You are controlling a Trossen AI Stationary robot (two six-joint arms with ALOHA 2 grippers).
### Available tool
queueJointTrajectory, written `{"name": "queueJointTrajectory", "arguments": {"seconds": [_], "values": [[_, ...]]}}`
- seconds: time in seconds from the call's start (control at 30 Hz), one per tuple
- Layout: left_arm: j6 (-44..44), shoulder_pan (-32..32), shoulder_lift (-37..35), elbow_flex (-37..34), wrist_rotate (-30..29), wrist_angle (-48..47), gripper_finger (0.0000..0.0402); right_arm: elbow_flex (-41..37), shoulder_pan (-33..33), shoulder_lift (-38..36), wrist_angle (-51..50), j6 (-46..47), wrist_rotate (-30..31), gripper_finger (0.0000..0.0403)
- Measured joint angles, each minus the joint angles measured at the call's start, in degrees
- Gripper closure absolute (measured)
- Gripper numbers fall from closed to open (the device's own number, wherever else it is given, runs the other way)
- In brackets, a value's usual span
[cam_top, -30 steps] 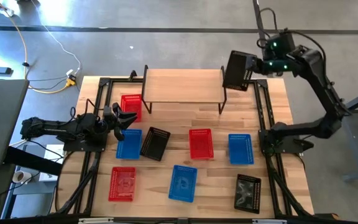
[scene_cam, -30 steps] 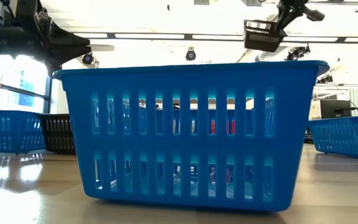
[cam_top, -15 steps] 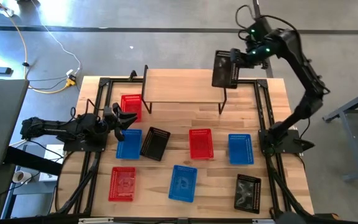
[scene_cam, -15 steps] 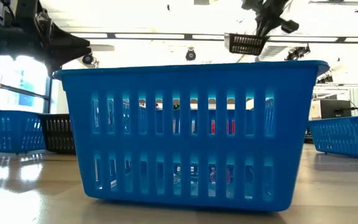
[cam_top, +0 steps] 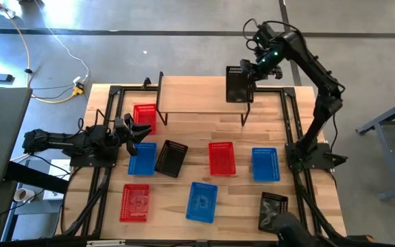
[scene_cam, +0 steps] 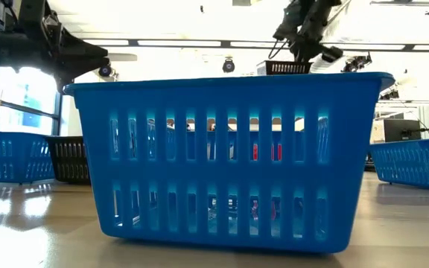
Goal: Stack baskets on shelf by color
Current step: Put the top black basket on the shelf
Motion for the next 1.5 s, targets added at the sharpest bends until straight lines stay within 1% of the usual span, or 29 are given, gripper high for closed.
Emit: {"name": "queueJointTrajectory", "arguments": {"seconds": [0.17, 0.5, 0.87, 1.03, 1.17, 1.3, 1.5], "values": [[0.0, 0.0, 0.0, 0.0, 0.0, 0.0, 0.0312, 0.0, 0.7, 2.4, 0.0, -0.4, -0.3, 0.0403], [0.0, 0.0, 0.0, 0.0, 0.0, 0.0, 0.0312, 0.0, 1.3, 6.6, -0.1, 0.8, -3.0, 0.0403], [0.0, 0.0, 0.0, 0.0, 0.0, 0.0, 0.0312, 0.0, 2.3, 9.3, 0.1, 1.2, -2.7, 0.0403], [0.0, 0.0, 0.0, 0.0, 0.0, 0.0, 0.0312, -0.1, 2.4, 9.4, 0.2, 2.6, 0.4, 0.0403], [0.0, 0.0, 0.0, 0.0, 0.0, 0.0, 0.0312, -0.1, 2.4, 9.4, 0.2, 2.3, 0.2, 0.0402], [0.0, 0.0, 0.0, 0.0, 0.0, 0.0, 0.0312, -0.1, 2.4, 9.4, 0.2, 2.1, 1.8, 0.0386], [0.0, 0.0, 0.0, 0.0, 0.0, 0.0, 0.0312, -0.1, 2.7, 9.4, 0.1, 1.1, 2.5, 0.0336]]}}
